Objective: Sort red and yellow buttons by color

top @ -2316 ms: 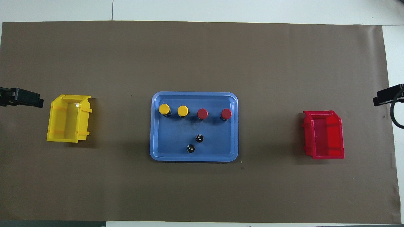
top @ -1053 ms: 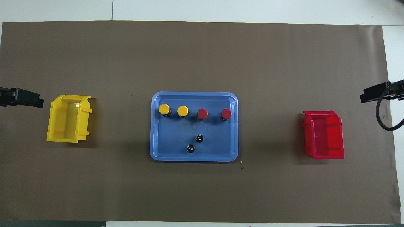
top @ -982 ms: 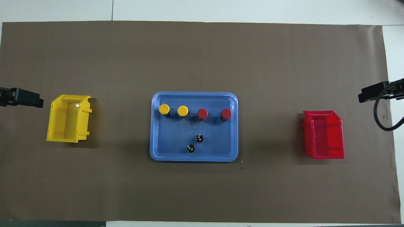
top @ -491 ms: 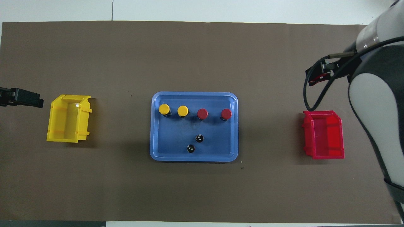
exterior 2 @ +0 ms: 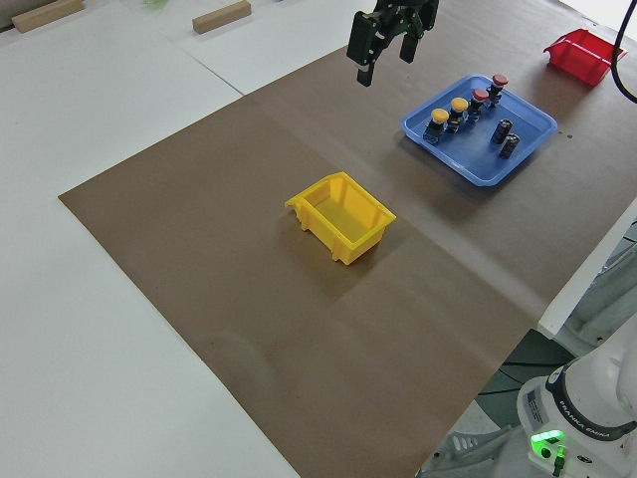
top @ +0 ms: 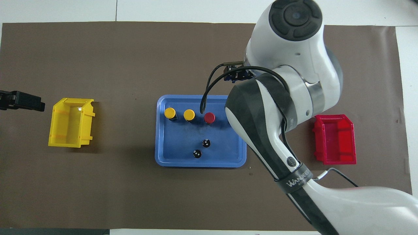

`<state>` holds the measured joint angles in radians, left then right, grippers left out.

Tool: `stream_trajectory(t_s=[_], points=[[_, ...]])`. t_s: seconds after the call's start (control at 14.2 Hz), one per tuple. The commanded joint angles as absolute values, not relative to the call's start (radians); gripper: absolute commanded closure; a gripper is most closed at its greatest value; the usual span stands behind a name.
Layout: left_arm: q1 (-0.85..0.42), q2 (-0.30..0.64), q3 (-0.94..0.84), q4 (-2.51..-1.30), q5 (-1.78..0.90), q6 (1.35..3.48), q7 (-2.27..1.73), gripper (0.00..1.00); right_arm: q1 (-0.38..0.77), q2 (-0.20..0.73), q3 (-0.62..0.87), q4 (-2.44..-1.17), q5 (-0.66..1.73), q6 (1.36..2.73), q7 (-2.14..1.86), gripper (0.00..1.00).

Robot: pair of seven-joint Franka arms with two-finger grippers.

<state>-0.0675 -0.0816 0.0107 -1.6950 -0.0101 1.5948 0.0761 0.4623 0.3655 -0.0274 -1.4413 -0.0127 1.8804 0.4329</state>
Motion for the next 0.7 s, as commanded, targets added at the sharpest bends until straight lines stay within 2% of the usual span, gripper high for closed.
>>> stream_trajectory(t_s=[0.0, 0.21, 0.42, 0.63], points=[[-0.055, -0.078, 0.003, -1.683, 0.002, 1.575, 0.087, 0.00, 0.492, 0.276, -0.020, -1.713, 0.005, 2.073, 0.489, 0.00], [-0.057, -0.078, 0.002, -1.683, 0.002, 1.575, 0.084, 0.00, 0.514, 0.284, -0.018, -1.791, 0.005, 2.138, 0.495, 0.00], [-0.061, -0.081, 0.002, -1.683, 0.000, 1.516, 0.072, 0.00, 0.531, 0.269, -0.018, -1.890, 0.005, 2.171, 0.497, 0.06], [-0.090, -0.089, -0.011, -1.727, -0.034, 1.609, -0.070, 0.00, 0.543, 0.273, -0.018, -1.902, 0.005, 2.195, 0.503, 0.09]])
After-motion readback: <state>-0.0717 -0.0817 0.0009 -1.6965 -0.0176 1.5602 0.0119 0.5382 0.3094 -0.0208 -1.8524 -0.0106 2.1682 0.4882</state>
